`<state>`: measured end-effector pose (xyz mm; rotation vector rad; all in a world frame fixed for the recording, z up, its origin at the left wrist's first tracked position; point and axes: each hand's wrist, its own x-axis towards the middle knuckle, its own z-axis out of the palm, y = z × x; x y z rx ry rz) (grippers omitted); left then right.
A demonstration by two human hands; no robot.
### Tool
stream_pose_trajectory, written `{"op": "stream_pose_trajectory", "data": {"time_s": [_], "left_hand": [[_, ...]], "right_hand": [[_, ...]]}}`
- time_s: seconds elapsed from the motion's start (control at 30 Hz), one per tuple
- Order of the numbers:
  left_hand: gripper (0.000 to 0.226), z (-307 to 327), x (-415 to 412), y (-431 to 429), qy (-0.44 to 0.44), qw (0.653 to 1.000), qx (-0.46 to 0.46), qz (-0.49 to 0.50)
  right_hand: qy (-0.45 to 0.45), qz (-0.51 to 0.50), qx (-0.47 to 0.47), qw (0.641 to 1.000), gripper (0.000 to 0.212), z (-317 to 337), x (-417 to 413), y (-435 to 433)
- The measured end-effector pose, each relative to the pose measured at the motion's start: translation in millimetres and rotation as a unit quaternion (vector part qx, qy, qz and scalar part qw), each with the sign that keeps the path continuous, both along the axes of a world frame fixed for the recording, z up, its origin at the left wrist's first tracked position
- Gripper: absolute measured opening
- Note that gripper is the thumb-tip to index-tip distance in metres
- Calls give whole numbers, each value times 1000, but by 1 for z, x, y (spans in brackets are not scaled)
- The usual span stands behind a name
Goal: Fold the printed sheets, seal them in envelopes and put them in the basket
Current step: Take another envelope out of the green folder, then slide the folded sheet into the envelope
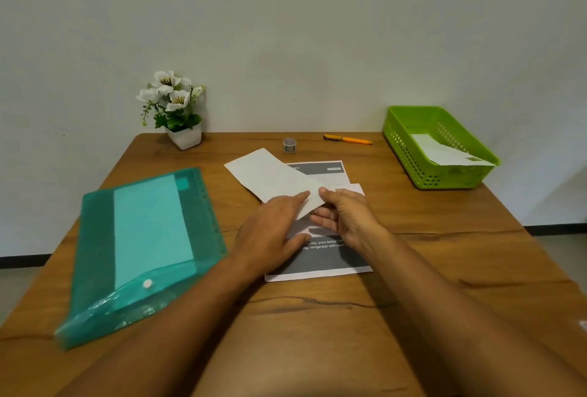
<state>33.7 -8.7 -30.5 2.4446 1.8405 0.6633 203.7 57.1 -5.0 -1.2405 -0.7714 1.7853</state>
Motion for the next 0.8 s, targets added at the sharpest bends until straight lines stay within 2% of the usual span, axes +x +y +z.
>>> {"op": "stream_pose_trajectory", "data": {"time_s": [0.13,0.2,0.23,0.27,0.33,0.37,0.43,0.5,0.63,0.8], "left_hand": [[37,-9,-1,9,-17,998,43,36],[30,-15,-3,10,-27,998,42,38],[31,-19,-3,8,-26,998,36,39],[32,-22,-2,7,-23,998,36,40],[33,-27,-1,7,-18,998,45,42],[32,-28,-1,7,-16,998,46,44],[29,-28,0,7,-16,998,48,48],[28,-28,0,6,-20,997,50,57],[27,-27,0,6,-35,994,61,79],[23,-23,2,4,-45,994,61,80]], "right_hand": [[-50,61,-31,996,18,6,7,2],[-147,86,20,985,19,7,17,4],[-223,87,72,968,19,6,23,8],[-314,87,143,935,20,4,29,14],[-484,117,283,820,27,2,39,27],[-541,154,324,761,35,3,40,32],[-601,240,354,675,58,7,38,42],[-621,306,353,630,75,12,31,50],[-624,380,321,603,87,13,24,68],[-647,384,302,586,93,14,25,79]]}}
